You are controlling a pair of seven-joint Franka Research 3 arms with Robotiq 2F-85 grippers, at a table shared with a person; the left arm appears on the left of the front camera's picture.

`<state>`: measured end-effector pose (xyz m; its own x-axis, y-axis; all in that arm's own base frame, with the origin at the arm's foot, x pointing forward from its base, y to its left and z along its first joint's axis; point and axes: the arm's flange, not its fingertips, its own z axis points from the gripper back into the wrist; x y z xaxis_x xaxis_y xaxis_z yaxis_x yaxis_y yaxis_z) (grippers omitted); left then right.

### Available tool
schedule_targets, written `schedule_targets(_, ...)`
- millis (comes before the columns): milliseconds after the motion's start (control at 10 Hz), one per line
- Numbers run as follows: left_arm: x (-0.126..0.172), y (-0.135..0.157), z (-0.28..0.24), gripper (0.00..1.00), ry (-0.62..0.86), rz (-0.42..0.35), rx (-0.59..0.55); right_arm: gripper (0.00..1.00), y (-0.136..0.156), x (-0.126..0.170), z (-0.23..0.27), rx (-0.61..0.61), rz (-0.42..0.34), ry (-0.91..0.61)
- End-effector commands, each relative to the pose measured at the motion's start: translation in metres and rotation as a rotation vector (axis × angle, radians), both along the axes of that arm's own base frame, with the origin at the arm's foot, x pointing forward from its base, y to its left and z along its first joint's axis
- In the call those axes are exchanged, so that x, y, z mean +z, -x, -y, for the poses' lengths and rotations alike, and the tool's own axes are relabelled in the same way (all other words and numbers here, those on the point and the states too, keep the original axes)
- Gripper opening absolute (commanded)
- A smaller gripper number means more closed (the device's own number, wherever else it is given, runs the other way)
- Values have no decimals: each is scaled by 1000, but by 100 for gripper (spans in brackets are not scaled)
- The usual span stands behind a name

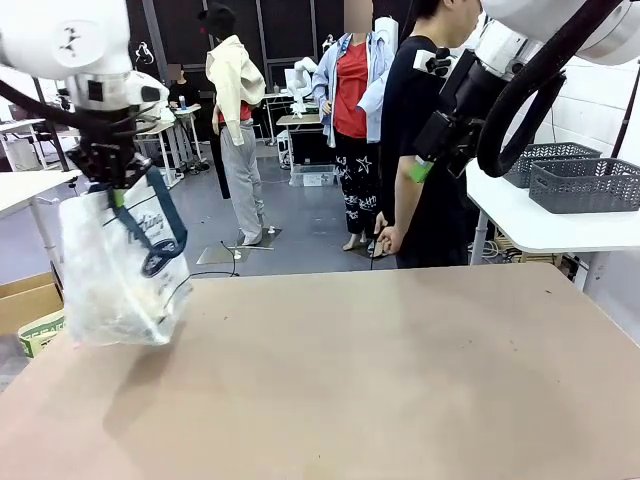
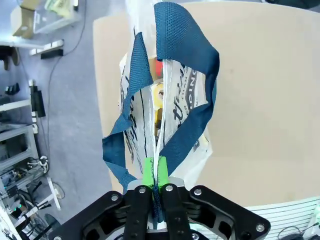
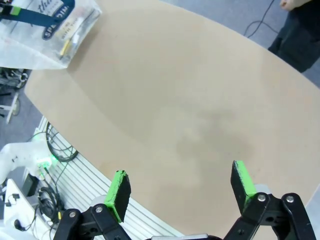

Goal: Transfer purchased items from the store into the shopping bag.
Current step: Move the Reusable shopping bag to the right side of the table.

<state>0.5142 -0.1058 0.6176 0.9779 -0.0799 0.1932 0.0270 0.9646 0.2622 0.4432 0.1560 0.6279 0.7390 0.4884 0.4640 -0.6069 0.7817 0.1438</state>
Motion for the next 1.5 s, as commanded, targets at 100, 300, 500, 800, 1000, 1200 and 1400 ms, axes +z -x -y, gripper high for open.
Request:
schedule_targets(100,-9,25,-42,0,-63,70,-57,100,3,-2,1,-2,-7,13)
schedule_targets(300,-15,32,-64,0,-63,87,-67,100,3,-2,1,-2,-7,13)
schedule_targets(500,-14,36,-53,0,29,110,-61,100,3,-2,1,-2,-7,13)
schedule_targets(800,-22,27,-60,0,-40,43,-38,100,3,-2,1,-2,-7,13)
schedule_targets(1000,-32,27,-58,0,-22,28,-38,100,3,-2,1,-2,-7,13)
schedule_targets(1200,-36,4,-66,0,-41,82,-48,100,3,-2,1,-2,-7,13)
schedule_targets(1400,-38,-5,-77,0,-71,115,-33,100,3,-2,1,-2,-7,13)
